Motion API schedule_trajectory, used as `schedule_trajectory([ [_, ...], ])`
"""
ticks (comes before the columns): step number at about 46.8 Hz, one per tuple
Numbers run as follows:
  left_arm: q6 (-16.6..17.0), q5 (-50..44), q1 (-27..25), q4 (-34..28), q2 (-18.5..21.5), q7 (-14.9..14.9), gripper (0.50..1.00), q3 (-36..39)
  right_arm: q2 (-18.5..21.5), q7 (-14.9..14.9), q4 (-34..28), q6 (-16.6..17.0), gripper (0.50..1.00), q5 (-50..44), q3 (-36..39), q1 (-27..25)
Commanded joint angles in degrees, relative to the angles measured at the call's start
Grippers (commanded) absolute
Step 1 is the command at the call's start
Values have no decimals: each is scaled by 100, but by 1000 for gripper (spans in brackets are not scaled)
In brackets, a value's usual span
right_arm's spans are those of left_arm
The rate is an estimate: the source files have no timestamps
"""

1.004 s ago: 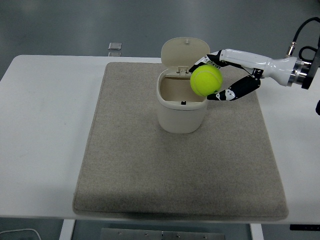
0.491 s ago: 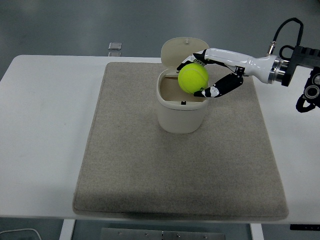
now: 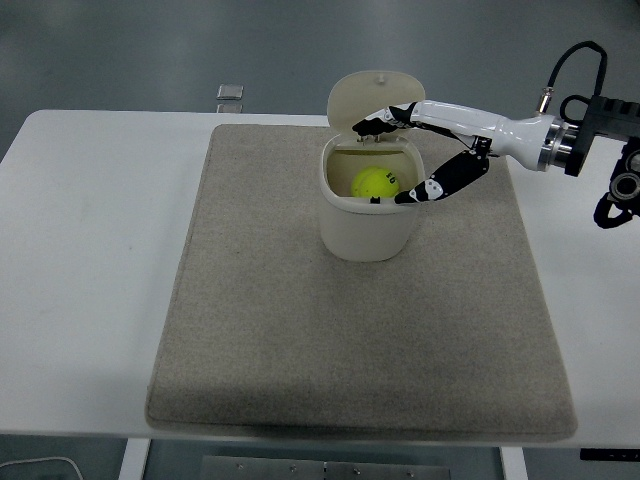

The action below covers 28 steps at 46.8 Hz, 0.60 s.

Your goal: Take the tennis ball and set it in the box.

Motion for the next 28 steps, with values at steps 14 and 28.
schedule_trajectory([
  [14, 0, 0, 0, 0, 0, 0, 992, 0, -728, -70, -4, 1115, 895, 1561, 79, -1],
  [28, 0, 0, 0, 0, 0, 0, 992, 0, -984, -422, -741, 1390, 895, 2960, 26, -282],
])
